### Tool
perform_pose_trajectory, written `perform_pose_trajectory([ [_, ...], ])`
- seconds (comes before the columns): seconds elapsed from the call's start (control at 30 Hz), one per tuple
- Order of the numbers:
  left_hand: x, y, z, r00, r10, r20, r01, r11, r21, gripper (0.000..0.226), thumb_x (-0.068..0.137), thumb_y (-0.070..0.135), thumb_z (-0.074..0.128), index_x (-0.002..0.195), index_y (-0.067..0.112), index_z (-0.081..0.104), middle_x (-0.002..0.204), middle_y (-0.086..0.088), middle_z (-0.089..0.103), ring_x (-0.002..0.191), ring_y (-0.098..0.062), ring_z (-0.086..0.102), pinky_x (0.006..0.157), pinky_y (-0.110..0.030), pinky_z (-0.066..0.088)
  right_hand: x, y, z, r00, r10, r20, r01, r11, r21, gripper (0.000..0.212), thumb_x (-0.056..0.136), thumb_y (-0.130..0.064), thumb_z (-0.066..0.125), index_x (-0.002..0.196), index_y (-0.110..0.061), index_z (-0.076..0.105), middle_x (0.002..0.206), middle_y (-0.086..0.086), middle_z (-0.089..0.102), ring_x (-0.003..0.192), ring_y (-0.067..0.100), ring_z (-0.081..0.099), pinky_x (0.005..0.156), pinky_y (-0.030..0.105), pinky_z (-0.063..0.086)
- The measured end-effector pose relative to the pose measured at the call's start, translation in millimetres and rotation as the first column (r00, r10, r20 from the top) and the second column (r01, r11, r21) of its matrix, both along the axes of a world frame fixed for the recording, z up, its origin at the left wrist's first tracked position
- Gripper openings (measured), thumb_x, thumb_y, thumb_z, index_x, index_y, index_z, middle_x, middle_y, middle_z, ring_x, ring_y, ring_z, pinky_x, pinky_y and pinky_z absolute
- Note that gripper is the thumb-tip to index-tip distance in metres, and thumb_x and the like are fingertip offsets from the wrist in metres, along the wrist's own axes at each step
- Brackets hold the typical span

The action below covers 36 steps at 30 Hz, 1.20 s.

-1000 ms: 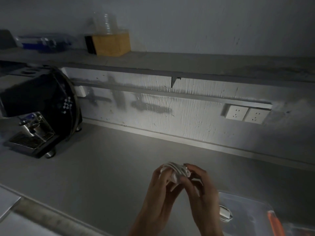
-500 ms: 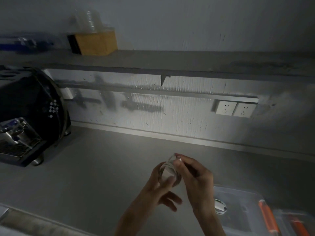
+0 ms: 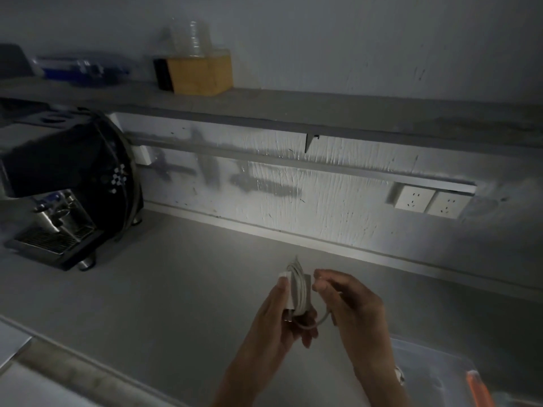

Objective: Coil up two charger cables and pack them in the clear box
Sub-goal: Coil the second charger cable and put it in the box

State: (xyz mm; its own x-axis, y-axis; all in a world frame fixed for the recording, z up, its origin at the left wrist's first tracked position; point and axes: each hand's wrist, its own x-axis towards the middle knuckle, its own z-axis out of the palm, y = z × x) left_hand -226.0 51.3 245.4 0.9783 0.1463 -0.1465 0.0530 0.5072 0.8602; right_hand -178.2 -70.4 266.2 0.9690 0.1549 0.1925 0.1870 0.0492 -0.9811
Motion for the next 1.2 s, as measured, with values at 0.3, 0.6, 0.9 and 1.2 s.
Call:
perform_pose_trajectory([
  [0.3, 12, -8, -8, 1.000, 0.025, -0.015, -0.025, 1.000, 0.002, 0.061, 0.092, 0.049, 0.047, 0.108, -0.009, 0.055, 0.075, -0.017, 0.054, 0.054, -0.020, 0.048, 0.044, -0.027, 0.036, -1, -15, -3, 0.992, 0.025, 0.123, 0.023, 0.927, -0.373, 0.052, 0.084, -0.001, 0.069, 0.096, -0.051, 0.070, 0.086, -0.011, 0.071, 0.074, 0.006, 0.068, 0.067, 0.021, 0.054],
  [0.6, 25, -23, -9, 0.994, -0.025, -0.111, 0.033, 0.997, 0.072, 0.057, 0.080, 0.051, 0.058, 0.105, 0.000, 0.057, 0.071, -0.012, 0.060, 0.050, -0.017, 0.049, 0.044, -0.027, 0.035, -2, -23, -14, 0.987, -0.082, 0.139, 0.117, 0.955, -0.271, 0.049, 0.086, 0.007, 0.062, 0.118, -0.030, 0.063, 0.087, -0.018, 0.075, 0.080, 0.004, 0.072, 0.077, 0.019, 0.055],
  [0.9, 21, -36, -11, 0.981, 0.007, -0.194, 0.019, 0.991, 0.134, 0.023, 0.093, 0.029, 0.057, 0.098, 0.007, 0.056, 0.073, -0.009, 0.053, 0.049, -0.013, 0.048, 0.044, -0.025, 0.036, 11, -29, -18, 0.920, -0.054, 0.387, 0.233, 0.870, -0.434, 0.022, 0.080, -0.009, 0.077, 0.091, -0.028, 0.075, 0.110, -0.016, 0.066, 0.086, -0.004, 0.066, 0.075, 0.026, 0.058],
  [1.2, 2, -30, 20, 0.972, -0.206, -0.112, 0.222, 0.963, 0.154, 0.054, 0.085, 0.044, 0.054, 0.107, -0.005, 0.061, 0.078, -0.022, 0.059, 0.053, -0.019, 0.049, 0.050, -0.028, 0.039, 37, -43, 19, 0.970, 0.139, 0.199, -0.107, 0.980, -0.167, 0.011, 0.082, -0.004, 0.072, 0.086, -0.014, 0.068, 0.091, -0.003, 0.072, 0.086, 0.013, 0.069, 0.075, 0.024, 0.054],
])
